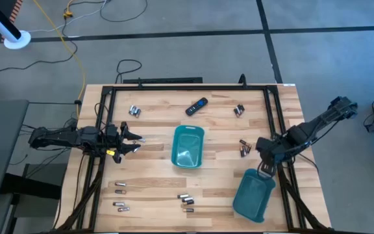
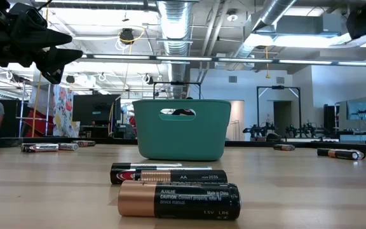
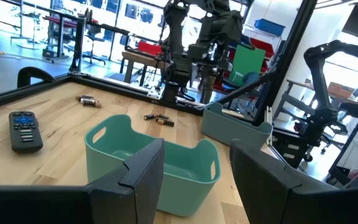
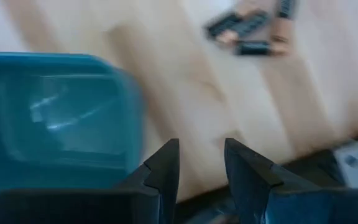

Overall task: Sort batteries
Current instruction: Move the dark blue bin to the center of the table

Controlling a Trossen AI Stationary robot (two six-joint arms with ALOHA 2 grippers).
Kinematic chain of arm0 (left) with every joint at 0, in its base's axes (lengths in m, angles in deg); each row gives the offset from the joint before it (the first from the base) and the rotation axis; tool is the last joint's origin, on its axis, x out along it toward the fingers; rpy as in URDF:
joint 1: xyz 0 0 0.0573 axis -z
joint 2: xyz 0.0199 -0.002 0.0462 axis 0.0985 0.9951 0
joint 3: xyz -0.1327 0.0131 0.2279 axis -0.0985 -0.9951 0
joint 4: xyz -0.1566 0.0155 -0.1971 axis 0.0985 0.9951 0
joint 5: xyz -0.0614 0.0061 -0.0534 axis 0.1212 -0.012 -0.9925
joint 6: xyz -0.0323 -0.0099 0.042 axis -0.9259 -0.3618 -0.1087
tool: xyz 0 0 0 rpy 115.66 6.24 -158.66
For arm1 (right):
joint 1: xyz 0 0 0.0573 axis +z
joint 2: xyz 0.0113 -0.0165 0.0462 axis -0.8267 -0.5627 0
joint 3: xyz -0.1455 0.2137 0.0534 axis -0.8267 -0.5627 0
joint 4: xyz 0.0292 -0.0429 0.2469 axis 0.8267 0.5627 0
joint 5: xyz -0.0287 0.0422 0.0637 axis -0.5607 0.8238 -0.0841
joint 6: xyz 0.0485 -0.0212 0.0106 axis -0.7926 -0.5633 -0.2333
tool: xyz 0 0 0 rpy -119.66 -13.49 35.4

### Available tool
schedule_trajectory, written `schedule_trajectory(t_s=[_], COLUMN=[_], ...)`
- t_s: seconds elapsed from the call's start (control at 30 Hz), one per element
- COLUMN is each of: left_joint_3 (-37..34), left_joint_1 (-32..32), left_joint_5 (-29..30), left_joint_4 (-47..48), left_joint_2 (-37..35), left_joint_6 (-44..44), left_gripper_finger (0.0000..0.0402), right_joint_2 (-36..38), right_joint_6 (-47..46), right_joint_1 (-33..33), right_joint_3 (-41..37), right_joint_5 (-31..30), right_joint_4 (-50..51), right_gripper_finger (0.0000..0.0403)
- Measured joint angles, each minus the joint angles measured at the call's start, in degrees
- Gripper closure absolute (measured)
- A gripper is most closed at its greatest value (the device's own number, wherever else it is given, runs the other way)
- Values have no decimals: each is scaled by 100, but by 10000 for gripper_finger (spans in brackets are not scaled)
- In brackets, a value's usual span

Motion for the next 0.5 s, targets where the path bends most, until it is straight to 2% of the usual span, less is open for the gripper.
schedule_trajectory(t_s=[0.13,0.5], left_joint_3=[1,0], left_joint_1=[-1,1], left_joint_5=[0,0], left_joint_4=[0,-1], left_joint_2=[0,0], left_joint_6=[0,0], left_gripper_finger=[224,224], right_joint_2=[-219,-1242], right_joint_6=[-23,3], right_joint_1=[443,1068], right_joint_3=[0,0], right_joint_5=[-2,13], right_joint_4=[-582,-632], right_gripper_finger=[259,259])
